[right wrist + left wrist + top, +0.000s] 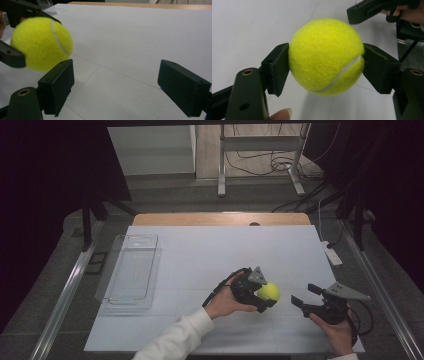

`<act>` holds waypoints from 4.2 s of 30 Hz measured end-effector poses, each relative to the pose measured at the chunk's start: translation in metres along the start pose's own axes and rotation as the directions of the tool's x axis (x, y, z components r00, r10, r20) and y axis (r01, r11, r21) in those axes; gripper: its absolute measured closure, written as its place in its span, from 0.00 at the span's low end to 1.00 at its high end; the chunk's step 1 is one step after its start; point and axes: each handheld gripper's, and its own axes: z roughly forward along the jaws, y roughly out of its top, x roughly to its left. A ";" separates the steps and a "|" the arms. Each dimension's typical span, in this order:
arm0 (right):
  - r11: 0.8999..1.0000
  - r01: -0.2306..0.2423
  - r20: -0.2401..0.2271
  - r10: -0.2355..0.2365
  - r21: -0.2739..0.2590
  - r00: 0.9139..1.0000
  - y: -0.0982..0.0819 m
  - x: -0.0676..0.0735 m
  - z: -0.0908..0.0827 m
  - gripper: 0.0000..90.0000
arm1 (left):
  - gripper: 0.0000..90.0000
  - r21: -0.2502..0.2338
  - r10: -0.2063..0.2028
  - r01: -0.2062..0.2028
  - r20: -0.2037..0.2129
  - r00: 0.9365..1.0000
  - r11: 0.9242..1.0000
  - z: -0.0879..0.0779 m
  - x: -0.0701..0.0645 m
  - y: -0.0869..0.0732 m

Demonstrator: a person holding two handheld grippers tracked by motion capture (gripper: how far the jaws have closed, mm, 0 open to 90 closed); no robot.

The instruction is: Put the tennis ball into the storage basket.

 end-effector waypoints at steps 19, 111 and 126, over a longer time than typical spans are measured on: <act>1.000 0.006 0.001 -0.006 0.005 1.000 0.000 0.000 0.001 0.16 | 0.30 -0.130 -0.026 0.021 -0.037 0.999 0.991 -0.039 0.007 -0.007; 1.000 0.018 -0.019 -0.017 0.020 1.000 -0.001 0.005 0.005 0.15 | 0.30 -0.202 -0.141 0.105 -0.172 0.975 0.974 -0.113 0.037 -0.065; 1.000 0.018 -0.019 -0.017 0.019 1.000 -0.002 0.005 0.005 0.16 | 0.30 -0.239 -0.169 0.119 -0.203 0.965 0.964 -0.129 0.045 -0.068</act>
